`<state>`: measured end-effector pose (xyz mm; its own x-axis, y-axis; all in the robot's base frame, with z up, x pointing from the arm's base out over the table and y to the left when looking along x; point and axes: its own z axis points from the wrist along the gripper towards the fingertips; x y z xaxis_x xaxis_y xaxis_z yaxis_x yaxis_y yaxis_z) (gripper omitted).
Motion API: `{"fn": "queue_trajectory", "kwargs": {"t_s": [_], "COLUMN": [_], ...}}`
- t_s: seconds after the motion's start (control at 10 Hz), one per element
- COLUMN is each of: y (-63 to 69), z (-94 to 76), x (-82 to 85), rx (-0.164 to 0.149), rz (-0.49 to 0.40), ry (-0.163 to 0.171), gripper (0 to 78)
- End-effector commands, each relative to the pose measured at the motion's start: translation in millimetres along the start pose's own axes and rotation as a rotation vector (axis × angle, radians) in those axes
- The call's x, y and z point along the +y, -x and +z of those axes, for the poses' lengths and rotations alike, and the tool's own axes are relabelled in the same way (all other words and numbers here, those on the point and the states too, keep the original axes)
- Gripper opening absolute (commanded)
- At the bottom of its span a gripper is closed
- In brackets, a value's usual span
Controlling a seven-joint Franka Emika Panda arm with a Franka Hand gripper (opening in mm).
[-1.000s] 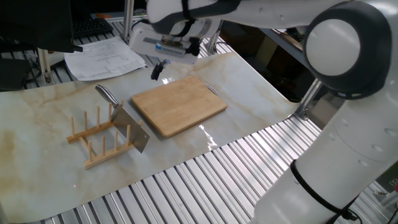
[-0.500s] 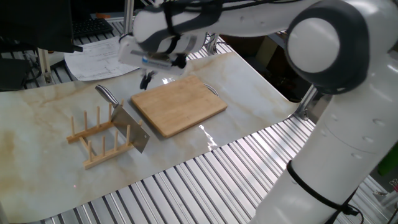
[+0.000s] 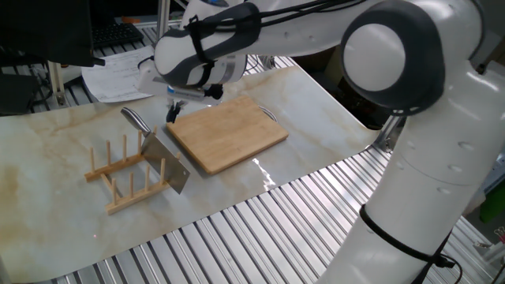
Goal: Put the knife on the cutting board
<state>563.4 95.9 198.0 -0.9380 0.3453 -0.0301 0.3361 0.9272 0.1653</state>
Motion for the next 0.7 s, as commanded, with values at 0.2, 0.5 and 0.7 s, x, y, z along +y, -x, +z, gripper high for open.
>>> {"fn": "queue_trajectory", "kwargs": {"t_s": [0.2, 0.5, 0.7], "y": [-0.2, -0.2, -0.2], "z": [9.7, 9.7, 9.7], "x": [7.7, 7.7, 7.7], "rx": [-0.002, -0.002, -0.002], "rz": [-0.043, -0.043, -0.043], "ry": [-0.01, -0.01, -0.01], "gripper": [77.5, 77.5, 77.5]}}
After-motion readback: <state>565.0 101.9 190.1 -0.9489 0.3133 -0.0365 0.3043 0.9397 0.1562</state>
